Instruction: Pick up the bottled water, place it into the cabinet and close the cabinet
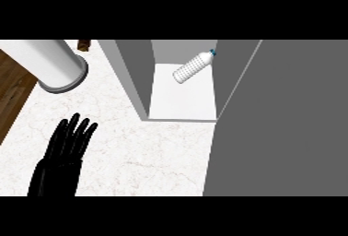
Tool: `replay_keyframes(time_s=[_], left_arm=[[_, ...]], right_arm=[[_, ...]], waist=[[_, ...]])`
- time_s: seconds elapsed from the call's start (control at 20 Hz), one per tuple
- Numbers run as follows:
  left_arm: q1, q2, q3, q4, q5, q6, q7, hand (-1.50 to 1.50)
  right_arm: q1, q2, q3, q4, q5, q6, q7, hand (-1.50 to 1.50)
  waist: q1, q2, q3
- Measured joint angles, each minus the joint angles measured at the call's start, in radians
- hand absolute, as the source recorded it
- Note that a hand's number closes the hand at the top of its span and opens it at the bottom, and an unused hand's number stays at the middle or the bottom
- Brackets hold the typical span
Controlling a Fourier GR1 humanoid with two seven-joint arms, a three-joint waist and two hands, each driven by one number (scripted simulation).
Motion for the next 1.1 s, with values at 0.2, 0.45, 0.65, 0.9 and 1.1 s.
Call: replay_keyframes(time_s=[0.2, 0.45, 0.65, 0.9, 1.1], left_arm=[[0.042, 0.041, 0.042, -0.023, 0.036, -0.04, -0.001, -1.5], [0.09, 0.088, 0.088, -0.044, 0.072, -0.088, -0.002, -1.5], [0.128, 0.131, 0.119, -0.064, 0.099, -0.139, -0.001, -1.5], [0.158, 0.17, 0.155, -0.084, 0.134, -0.2, -0.001, -1.5], [0.174, 0.201, 0.178, -0.086, 0.15, -0.245, 0.001, -1.5]], right_arm=[[-0.061, -0.029, 0.013, -0.003, 0.008, -0.013, 0.024, 1.5], [-0.109, -0.022, 0.043, -0.001, 0.01, -0.065, 0.066, 1.5], [-0.117, -0.005, 0.065, 0.003, 0.002, -0.098, 0.089, 1.5], [-0.154, 0.002, 0.074, 0.008, -0.012, -0.108, 0.117, 1.5], [-0.198, 0.0, 0.071, 0.009, -0.022, -0.103, 0.142, 1.5]], waist=[[0.014, -0.002, -0.004], [0.032, 0.004, -0.007], [0.055, 0.011, -0.007], [0.089, 0.021, -0.007], [0.118, 0.032, -0.008]])
